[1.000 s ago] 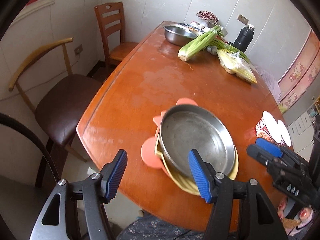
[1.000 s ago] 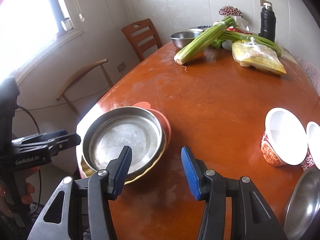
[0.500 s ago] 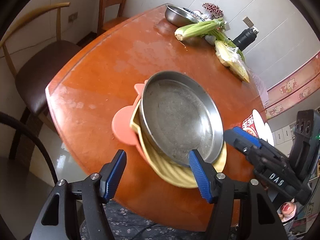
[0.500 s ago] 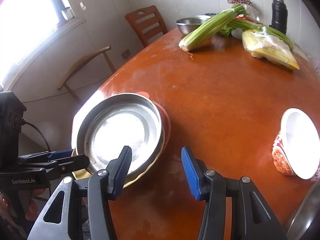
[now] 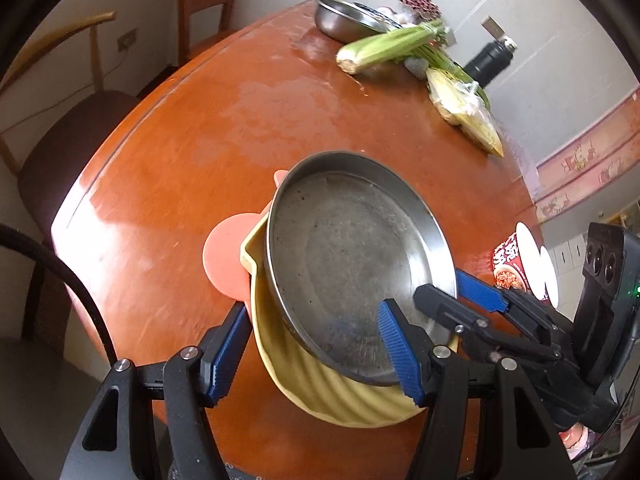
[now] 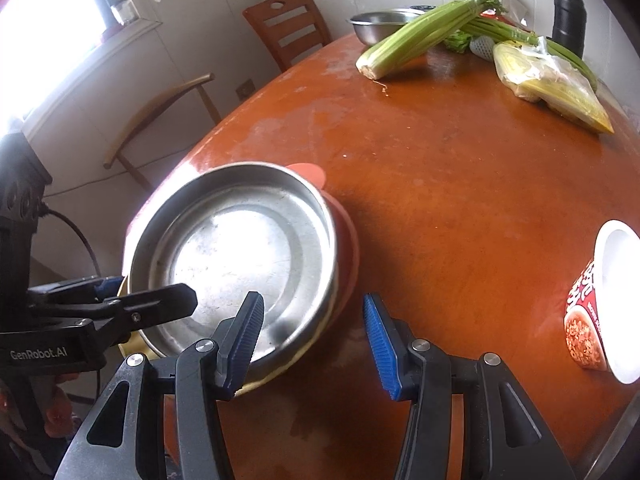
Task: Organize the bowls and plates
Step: 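Lower the grey pan onto the yellow plate and open the left tool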
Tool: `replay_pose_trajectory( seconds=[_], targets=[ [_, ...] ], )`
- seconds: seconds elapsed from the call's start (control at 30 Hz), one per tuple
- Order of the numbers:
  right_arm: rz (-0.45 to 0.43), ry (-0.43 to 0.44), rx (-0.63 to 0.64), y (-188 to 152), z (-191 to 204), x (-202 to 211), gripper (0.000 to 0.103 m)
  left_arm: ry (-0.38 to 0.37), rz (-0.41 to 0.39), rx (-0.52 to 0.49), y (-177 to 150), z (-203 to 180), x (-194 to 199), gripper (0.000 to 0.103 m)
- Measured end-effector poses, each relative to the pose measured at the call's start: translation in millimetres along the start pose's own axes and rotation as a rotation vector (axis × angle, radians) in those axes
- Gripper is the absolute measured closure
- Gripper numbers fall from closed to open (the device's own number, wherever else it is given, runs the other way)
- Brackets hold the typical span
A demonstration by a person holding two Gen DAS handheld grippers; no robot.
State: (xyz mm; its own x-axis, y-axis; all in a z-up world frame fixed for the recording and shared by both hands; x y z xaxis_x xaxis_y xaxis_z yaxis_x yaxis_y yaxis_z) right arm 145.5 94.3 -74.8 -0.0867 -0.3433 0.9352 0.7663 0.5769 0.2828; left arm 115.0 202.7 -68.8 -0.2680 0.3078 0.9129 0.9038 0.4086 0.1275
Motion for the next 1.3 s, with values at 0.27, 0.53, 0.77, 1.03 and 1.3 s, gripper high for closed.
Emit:
replay_pose_trajectory(
  seconds=[0.27,0.53,0.77,1.03,1.3],
  targets=[
    [-0.014,-0.072,-0.052,7,-26,-1,0.05,0.033,0.019,-0.072,28,-26,-16,0.038],
    [-0.019,-0.101,-0.109,14,-52,2,0.05,0.067,0.019,-0.127,54,-46,-30,0.038],
    [-0.016,-0.107,-0.124,17,-57,1,0.048,0.071,0.021,-0.143,66,-48,-35,0.038],
    [-0.028,-0.128,-0.129,21,-55,2,0.048,0.084,-0.039,-0.147,67,-40,-19,0.038],
    [-0.12,-0.15,-0.132,20,-55,31,0.048,0.146,-0.136,-0.174,63,-47,18,0.038]
  ],
)
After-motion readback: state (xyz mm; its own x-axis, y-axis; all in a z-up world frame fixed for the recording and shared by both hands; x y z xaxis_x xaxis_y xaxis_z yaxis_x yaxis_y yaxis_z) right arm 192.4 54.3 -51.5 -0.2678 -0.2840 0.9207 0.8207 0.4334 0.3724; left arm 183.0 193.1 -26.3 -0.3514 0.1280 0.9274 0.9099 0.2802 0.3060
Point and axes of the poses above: each gripper's, at about its wrist camera, not at the fingertips, and x roughly against the way its jaws point, z to its left, y to its top, the point moved 7 cm from there along -x, roughly the way its jaws point, and after that the axes turned 14 degrees about z, right-handed, at the moved point
